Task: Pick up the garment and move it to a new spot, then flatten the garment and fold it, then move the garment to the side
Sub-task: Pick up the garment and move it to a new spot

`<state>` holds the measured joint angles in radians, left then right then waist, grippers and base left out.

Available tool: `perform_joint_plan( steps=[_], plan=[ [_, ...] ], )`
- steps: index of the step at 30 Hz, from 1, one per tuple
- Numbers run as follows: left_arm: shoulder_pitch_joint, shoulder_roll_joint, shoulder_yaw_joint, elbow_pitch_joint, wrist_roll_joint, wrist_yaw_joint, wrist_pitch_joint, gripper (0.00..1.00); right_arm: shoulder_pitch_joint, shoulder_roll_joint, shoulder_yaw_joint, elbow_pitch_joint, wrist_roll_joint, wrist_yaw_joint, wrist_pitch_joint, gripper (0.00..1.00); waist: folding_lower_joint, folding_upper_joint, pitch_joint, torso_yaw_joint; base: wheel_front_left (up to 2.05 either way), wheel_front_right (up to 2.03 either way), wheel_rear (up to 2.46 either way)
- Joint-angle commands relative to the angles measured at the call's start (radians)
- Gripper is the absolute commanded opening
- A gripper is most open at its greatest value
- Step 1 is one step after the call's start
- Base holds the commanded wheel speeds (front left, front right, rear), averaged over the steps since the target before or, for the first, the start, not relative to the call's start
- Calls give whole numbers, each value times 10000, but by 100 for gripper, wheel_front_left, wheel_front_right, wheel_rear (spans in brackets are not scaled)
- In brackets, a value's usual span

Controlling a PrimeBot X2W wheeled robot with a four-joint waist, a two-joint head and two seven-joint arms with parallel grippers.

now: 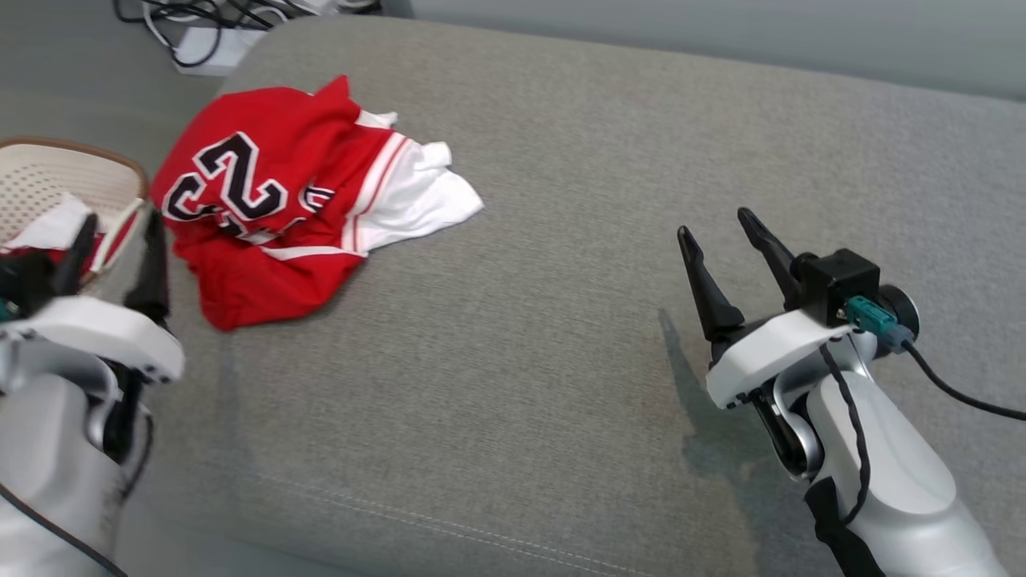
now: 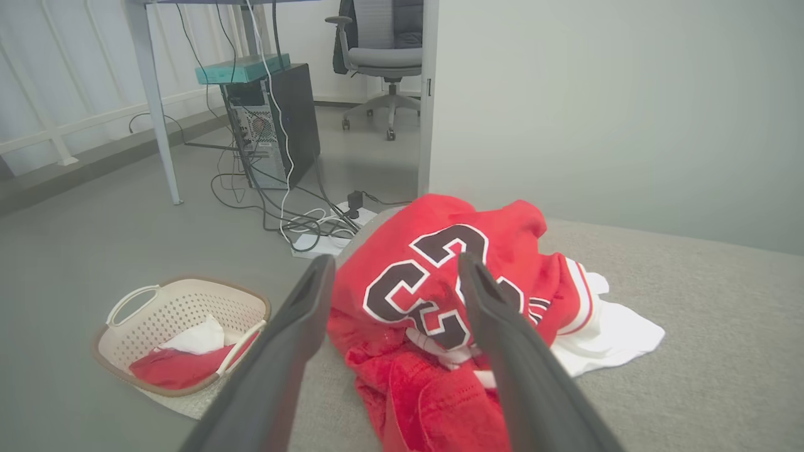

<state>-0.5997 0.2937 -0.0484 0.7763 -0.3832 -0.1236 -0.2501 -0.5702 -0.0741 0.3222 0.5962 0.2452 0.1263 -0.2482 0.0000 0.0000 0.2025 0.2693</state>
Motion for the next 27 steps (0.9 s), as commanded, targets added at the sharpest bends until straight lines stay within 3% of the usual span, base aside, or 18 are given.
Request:
perform_joint_plan(
  steps=[1, 12, 18, 21, 27],
  plan=[
    [-663, 775, -47, -78, -426, -69, 87, 100, -264, 85, 220, -309, -45, 44, -136, 100, 0, 0, 460, -504, 0, 0, 0],
    [-2000, 2786, -1665, 382, -3069, -70, 1069, 100, -505, -49, 154, -754, -76, 44, -136, 100, 0, 0, 1350, -1599, 0, 0, 0],
    [-2424, 3626, -2148, 1039, -3444, -70, 1461, 100, -505, -47, -38, -1078, -49, 44, -136, 100, 0, 0, 1781, -2052, 0, 0, 0],
    [-2708, 3841, -2232, 1591, -3290, 47, 1574, 100, -481, -32, -80, -1189, -49, 44, -136, 100, 0, 0, 1971, -2255, 0, 0, 0],
    [-2989, 3676, -2306, 2187, -3518, 4, 1988, 100, -374, -39, -219, -1230, -44, 44, -136, 100, 0, 0, 2169, -2513, 0, 0, 0]
  ],
)
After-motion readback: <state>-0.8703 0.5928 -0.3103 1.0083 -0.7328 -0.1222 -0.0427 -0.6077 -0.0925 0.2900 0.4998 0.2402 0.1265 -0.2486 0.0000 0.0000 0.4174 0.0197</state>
